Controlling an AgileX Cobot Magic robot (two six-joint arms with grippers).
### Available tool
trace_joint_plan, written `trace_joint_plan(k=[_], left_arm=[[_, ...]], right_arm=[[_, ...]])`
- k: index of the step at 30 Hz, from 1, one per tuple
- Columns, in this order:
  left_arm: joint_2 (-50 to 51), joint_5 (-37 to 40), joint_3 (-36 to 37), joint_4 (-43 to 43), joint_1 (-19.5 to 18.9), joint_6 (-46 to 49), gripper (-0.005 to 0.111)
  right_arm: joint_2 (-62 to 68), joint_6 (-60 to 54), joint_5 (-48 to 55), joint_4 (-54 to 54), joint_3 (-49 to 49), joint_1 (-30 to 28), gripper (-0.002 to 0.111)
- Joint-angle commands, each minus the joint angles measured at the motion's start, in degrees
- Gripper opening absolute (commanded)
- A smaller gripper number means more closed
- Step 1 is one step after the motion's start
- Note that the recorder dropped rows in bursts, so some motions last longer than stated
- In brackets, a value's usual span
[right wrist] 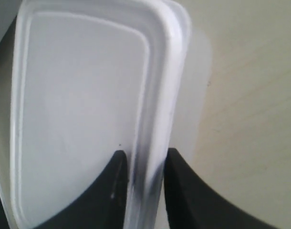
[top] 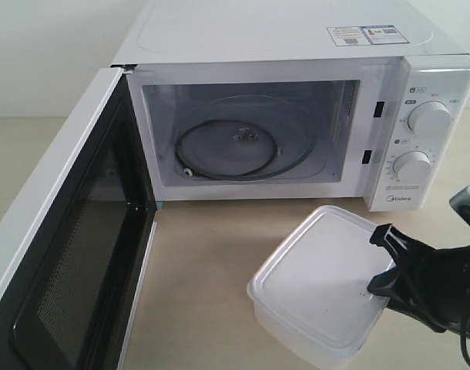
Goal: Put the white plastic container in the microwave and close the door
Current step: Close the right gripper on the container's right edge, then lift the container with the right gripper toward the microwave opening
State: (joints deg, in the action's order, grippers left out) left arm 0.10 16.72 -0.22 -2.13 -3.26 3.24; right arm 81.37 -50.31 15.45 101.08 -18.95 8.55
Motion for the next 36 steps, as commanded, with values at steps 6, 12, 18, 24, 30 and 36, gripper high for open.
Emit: trace_joint_plan(k=[6,12,18,24,30,36], left_arm=[[-0.1,0.0,0.2,0.1,-0.2,-0.2,0.004],[-0.1,0.0,0.2,0.1,-0.2,-0.2,0.004],[-0.1,0.0,0.2,0.1,-0.2,-0.2,0.004],[-0.1,0.0,0.2,0.1,-0.2,-0.2,0.004],[-0.1,0.0,0.2,0.1,-0.2,-0.2,0.004],[-0.1,0.0,0.2,0.1,-0.2,-0.2,0.004]], right_arm=[[3.9,-1.2,-2.3,-1.1,0.0,0.0,0.0],[3.9,-3.0,-2.2,-1.1,-0.1,0.0,0.0],[3.4,-6.0,-2.6,-1.1,0.0,0.0,0.0],[-1.2,-5.8,-3.0,-1.1,0.0,0.0,0.0],[-8.1,-4.9,-3.2,-1.6,0.2,0.0,0.0],[-13.0,-1.6,-3.2,-5.4,1.7,0.0,0.0]])
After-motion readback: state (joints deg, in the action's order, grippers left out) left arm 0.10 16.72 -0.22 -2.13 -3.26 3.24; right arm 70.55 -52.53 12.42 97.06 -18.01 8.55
